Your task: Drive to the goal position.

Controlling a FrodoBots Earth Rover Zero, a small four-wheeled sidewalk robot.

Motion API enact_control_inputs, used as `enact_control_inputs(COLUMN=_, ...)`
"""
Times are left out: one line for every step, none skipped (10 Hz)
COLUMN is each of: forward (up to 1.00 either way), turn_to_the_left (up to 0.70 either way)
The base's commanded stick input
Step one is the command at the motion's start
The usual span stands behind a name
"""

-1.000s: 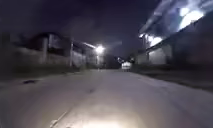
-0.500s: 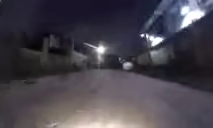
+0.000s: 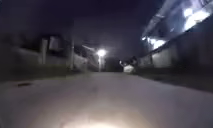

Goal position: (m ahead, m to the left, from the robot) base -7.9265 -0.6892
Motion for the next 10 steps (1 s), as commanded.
enact_control_inputs(forward=1.0, turn_to_the_left=0.0)
enact_control_inputs(forward=1.0, turn_to_the_left=0.0)
enact_control_inputs(forward=1.0, turn_to_the_left=0.0)
enact_control_inputs(forward=1.0, turn_to_the_left=0.0)
enact_control_inputs(forward=1.0, turn_to_the_left=0.0)
enact_control_inputs(forward=1.0, turn_to_the_left=0.0)
enact_control_inputs(forward=1.0, turn_to_the_left=0.0)
enact_control_inputs(forward=1.0, turn_to_the_left=0.0)
enact_control_inputs(forward=1.0, turn_to_the_left=0.0)
enact_control_inputs(forward=1.0, turn_to_the_left=0.0)
